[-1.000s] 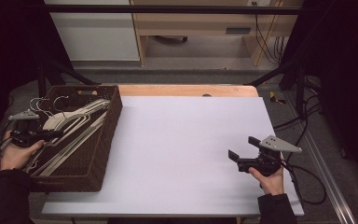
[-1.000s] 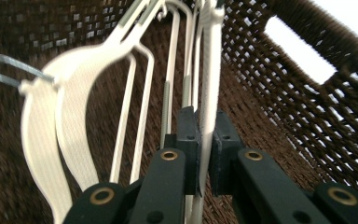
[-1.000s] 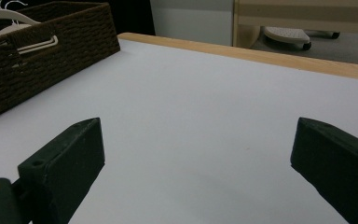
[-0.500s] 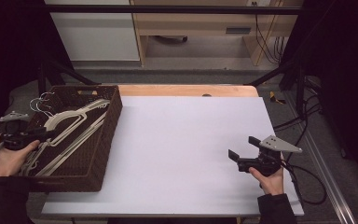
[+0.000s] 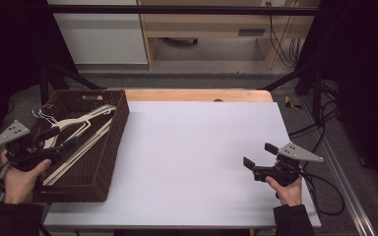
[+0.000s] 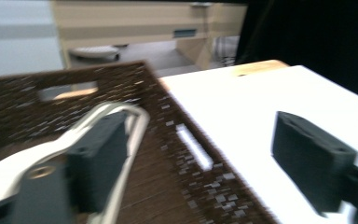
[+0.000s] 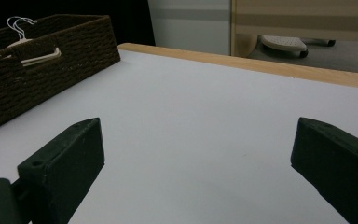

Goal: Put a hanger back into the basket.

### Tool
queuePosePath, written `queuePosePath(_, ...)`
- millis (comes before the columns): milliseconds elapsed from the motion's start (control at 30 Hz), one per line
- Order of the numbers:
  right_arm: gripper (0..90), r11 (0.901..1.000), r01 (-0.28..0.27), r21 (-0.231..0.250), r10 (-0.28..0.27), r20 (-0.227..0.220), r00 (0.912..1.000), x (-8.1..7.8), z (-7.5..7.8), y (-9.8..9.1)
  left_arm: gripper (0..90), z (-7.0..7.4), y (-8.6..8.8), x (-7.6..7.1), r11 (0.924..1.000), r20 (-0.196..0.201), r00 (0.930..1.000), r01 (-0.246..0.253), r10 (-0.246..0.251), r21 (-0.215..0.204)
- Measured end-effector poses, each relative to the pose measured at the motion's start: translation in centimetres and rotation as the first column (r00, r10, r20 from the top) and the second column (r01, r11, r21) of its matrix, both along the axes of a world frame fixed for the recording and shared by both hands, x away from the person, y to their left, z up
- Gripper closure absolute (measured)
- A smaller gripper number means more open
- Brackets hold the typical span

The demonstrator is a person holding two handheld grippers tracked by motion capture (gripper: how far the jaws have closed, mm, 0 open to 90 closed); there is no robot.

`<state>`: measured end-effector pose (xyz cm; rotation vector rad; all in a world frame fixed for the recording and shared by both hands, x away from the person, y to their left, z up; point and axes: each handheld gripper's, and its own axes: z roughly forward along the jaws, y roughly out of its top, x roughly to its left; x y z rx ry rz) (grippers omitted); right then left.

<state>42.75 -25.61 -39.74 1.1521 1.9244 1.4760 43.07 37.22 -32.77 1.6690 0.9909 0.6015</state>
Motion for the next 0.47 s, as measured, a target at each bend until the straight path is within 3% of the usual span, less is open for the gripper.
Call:
queuePosePath(200, 2.4, 0.9999, -0.012, 0.009, 0.012, 0.012, 0.9999, -0.3, 0.3, -0.4, 6.1, -1.2, -3.9, -0.8, 0.9945, 0.014, 0.9947, 0.102, -0.102, -0.024)
queuePosePath(300, 2.0, 0.9997, -0.018, 0.015, 0.018, 0.020, 0.9996, -0.4, 0.4, -0.5, 5.9, -1.9, -5.6, -0.9, 0.9924, 0.019, 0.9923, 0.123, -0.123, 0.002)
queuePosePath(467, 1.8, 0.9997, -0.020, 0.014, 0.020, 0.021, 0.9996, -0.5, 0.5, -0.5, 5.7, -3.2, -7.1, -1.0, 0.9882, 0.012, 0.9881, 0.153, -0.153, -0.008)
